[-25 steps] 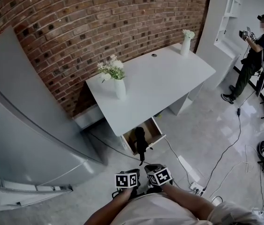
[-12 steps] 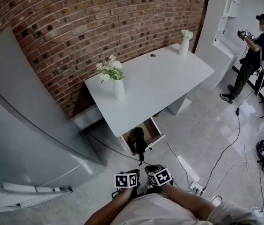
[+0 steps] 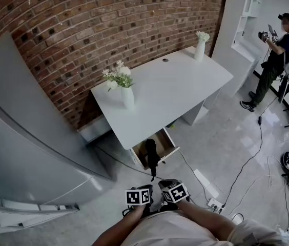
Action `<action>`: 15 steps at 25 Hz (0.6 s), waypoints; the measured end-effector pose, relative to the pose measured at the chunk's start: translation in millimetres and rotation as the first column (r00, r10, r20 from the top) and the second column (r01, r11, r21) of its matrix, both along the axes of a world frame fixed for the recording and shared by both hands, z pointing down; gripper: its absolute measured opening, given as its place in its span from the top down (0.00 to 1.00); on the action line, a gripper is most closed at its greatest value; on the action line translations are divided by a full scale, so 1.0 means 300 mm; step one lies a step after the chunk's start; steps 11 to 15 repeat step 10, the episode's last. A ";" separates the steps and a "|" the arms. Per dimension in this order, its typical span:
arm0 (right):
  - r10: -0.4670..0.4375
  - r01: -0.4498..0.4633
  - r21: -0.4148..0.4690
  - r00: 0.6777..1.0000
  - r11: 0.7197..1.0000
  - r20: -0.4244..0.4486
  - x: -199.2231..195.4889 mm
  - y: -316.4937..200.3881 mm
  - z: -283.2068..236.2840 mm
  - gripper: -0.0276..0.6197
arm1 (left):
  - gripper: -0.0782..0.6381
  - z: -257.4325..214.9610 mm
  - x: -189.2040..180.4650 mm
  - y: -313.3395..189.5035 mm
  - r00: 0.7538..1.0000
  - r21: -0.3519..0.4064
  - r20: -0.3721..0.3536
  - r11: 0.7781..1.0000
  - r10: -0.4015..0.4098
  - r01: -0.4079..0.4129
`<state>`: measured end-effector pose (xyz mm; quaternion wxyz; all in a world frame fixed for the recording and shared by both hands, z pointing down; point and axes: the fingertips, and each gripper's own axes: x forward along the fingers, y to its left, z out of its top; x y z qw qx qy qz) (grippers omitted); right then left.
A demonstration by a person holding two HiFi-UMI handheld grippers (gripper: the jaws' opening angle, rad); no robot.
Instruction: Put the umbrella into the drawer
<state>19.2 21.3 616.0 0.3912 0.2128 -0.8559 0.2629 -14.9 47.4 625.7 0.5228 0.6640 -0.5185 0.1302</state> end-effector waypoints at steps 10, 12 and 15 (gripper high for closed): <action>-0.008 0.008 0.001 1.000 1.000 -0.007 0.006 -0.010 0.011 0.93 | 0.88 0.014 -0.001 -0.005 1.000 -0.002 0.002 1.000 -0.019 0.019; -0.008 0.008 0.001 1.000 1.000 -0.007 0.006 -0.010 0.011 0.93 | 0.88 0.014 -0.001 -0.005 1.000 -0.002 0.002 1.000 -0.019 0.019; -0.008 0.008 0.001 1.000 1.000 -0.007 0.006 -0.010 0.011 0.93 | 0.88 0.014 -0.001 -0.005 1.000 -0.002 0.002 1.000 -0.019 0.019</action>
